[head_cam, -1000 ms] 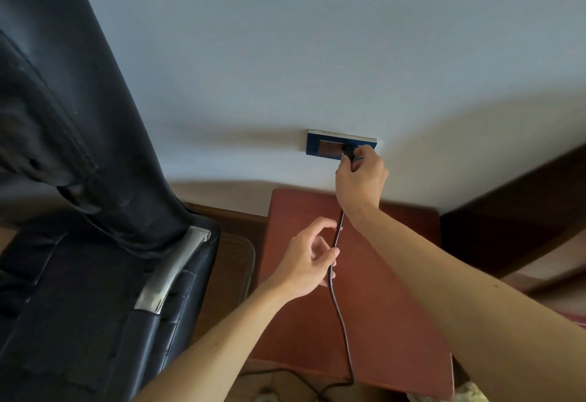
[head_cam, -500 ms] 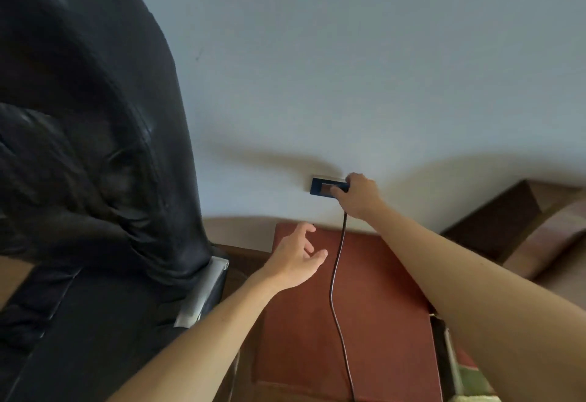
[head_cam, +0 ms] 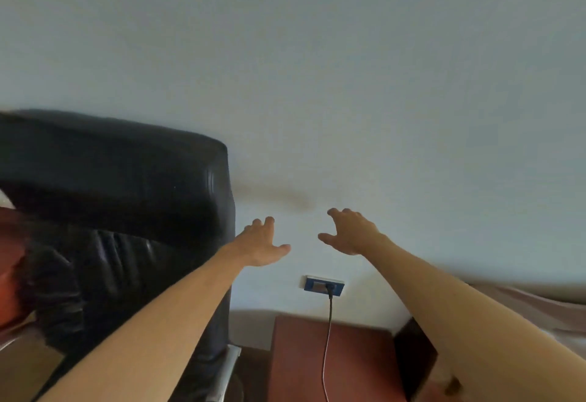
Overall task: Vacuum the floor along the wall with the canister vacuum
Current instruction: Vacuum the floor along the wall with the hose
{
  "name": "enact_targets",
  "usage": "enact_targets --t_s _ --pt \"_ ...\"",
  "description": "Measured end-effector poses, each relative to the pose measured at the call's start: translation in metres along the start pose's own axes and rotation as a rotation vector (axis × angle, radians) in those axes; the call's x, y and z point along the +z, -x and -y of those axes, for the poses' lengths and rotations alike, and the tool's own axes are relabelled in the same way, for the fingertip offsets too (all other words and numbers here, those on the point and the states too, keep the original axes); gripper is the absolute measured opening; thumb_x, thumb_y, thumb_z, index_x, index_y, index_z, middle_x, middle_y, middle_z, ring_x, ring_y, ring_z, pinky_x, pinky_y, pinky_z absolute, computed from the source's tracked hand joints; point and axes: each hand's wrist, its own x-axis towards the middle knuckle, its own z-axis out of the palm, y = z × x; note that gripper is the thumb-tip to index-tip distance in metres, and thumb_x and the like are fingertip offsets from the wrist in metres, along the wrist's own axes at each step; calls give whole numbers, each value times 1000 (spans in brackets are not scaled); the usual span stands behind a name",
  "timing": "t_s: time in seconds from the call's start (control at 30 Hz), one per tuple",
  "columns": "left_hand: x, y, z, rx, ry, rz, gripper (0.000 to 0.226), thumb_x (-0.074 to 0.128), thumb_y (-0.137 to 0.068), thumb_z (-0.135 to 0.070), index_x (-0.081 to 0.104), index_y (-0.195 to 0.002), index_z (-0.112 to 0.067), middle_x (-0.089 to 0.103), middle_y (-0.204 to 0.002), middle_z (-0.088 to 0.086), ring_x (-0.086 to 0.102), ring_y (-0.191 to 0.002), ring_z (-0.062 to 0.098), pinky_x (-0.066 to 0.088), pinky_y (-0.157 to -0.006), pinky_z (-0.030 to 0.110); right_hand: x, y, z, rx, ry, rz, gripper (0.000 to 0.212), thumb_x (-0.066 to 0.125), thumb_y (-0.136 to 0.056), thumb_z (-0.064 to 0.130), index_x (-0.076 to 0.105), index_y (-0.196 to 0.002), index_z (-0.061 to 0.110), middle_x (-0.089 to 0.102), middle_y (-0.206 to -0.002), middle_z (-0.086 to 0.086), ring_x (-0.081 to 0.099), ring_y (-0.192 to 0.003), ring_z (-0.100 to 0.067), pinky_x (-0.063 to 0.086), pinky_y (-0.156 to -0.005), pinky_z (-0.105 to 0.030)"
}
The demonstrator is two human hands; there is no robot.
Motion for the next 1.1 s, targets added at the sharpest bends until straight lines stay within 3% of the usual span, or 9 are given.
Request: enact_targets --t_s 0.2,0.53,0.8,1.1 --pt "-91 46 -29 60 -144 -178 85 50 -93 -58 16 -155 -12 30 -155 17 37 -140 36 40 -111 46 -86 39 20 -53 73 -123 67 51 -92 57 35 -145 18 48 -138 -9 45 -129 -30 44 -98 -45" --pt "-187 130 -42 -5 -224 -316 80 53 -93 -57 23 -152 -12 35 -152 17 45 -134 35 45 -105 45 -179 85 50 -161 87 -285 68 50 -92 59 36 -144 18 51 -134 -7 47 -126 -29 45 -95 -43" --pt "-210 235 -31 -200 -243 -417 81 53 -93 -57 23 -153 -12 34 -155 15 40 -139 33 41 -110 46 -210 132 91 -356 102 -344 73 49 -91 62 34 -147 18 48 -141 -10 48 -128 -32 45 -100 -48" --pt "-186 367 -37 -431 -246 -494 84 53 -93 -57 19 -155 -12 30 -157 17 38 -140 35 40 -112 47 -210 214 123 -604 116 -384 72 48 -91 64 36 -145 18 47 -145 -10 49 -128 -34 44 -102 -49"
